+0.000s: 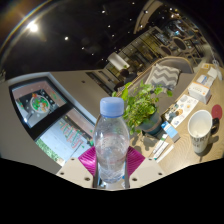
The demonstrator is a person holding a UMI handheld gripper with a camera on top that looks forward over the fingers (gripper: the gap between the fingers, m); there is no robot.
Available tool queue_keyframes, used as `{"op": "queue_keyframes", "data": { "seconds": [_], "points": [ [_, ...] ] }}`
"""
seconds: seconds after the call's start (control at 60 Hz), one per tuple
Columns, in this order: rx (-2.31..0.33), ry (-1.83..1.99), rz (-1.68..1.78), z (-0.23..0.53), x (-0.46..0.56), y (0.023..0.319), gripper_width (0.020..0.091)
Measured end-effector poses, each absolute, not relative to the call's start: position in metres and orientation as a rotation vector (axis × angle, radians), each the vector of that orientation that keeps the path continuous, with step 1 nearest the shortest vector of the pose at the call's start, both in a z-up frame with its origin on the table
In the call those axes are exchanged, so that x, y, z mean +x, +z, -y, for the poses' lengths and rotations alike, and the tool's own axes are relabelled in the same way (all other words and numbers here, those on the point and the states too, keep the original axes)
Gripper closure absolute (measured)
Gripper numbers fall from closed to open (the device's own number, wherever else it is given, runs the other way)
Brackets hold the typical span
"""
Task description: Pour water
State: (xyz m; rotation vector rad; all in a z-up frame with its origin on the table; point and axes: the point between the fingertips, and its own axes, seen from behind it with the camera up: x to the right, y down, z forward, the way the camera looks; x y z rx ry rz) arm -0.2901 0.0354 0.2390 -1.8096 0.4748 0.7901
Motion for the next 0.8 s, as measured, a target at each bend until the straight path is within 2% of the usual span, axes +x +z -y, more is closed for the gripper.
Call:
{"op": "queue_keyframes", "data": {
  "seconds": [0.133, 0.15, 0.25, 0.267, 0.6, 0.8],
  "points": [
    [-1.611, 1.259, -0.827, -0.045, -0.272, 0.276, 0.0750],
    [-1.588, 1.309, -0.875, -0.041, -0.268, 0.287, 0.0751],
    [-1.426, 1.528, -1.095, -0.054, -0.247, 0.283, 0.0749],
    [-1.401, 1.578, -1.131, -0.046, -0.236, 0.290, 0.0750],
    [-1.004, 1.901, -1.593, -0.066, -0.176, 0.236, 0.0749],
    [-1.058, 1.914, -1.595, -0.060, -0.178, 0.234, 0.0752]
  ]
}}
